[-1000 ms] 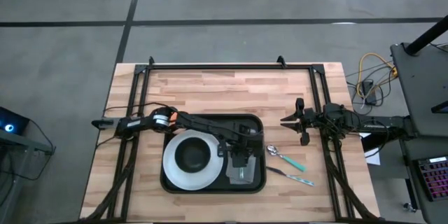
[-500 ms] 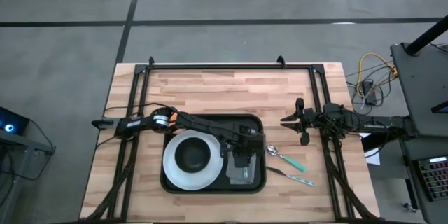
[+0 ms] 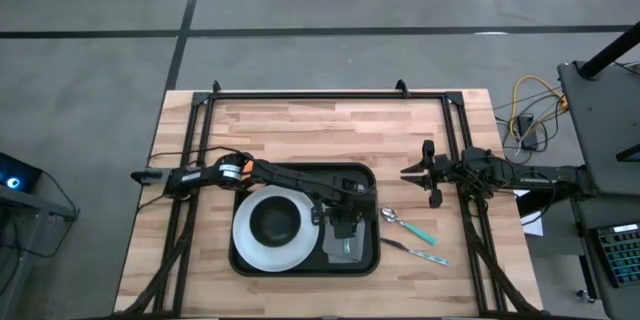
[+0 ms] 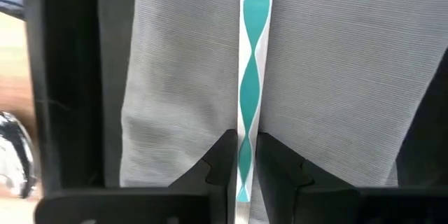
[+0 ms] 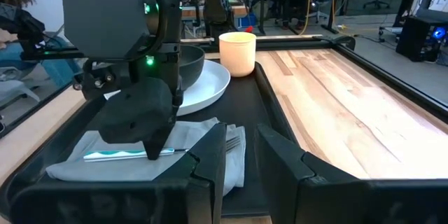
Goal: Set up tray
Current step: Put the fork on the table napkin, then put the knife on the table
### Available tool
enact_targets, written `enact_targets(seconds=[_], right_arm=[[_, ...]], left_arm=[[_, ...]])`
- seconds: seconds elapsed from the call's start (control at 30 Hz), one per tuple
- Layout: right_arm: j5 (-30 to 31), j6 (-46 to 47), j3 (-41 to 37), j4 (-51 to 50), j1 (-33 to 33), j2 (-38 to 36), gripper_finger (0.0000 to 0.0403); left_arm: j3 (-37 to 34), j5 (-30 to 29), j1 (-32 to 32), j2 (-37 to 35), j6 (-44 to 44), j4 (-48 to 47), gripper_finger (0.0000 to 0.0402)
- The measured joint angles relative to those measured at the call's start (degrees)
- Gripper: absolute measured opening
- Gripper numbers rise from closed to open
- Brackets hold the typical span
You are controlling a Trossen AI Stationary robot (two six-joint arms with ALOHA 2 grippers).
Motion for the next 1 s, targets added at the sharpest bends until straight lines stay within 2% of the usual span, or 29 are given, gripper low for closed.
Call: enact_targets(seconds=[0.23,0.53,0.7,0.87,1.0], right_arm=[[0.0,0.0,0.0,0.0,0.0,0.0,0.0068],[0.0,0.0,0.0,0.0,0.0,0.0,0.0068],[0.0,0.0,0.0,0.0,0.0,0.0,0.0068],[0.0,0.0,0.0,0.0,0.0,0.0,0.0068],[0.0,0.0,0.0,0.0,0.0,0.0,0.0068]], left_arm=[[0.0,0.0,0.0,0.0,-0.5,-0.8,0.0042],[2.1,0.0,-0.1,-0.1,-5.9,-0.8,0.0154],[6.8,-0.2,-0.4,-0.3,-9.6,-1.0,0.0190],[12.9,-0.2,-0.5,-0.4,-18.0,-2.6,0.0197],[16.2,-0.2,0.0,-0.4,-31.1,-2.3,0.0198]])
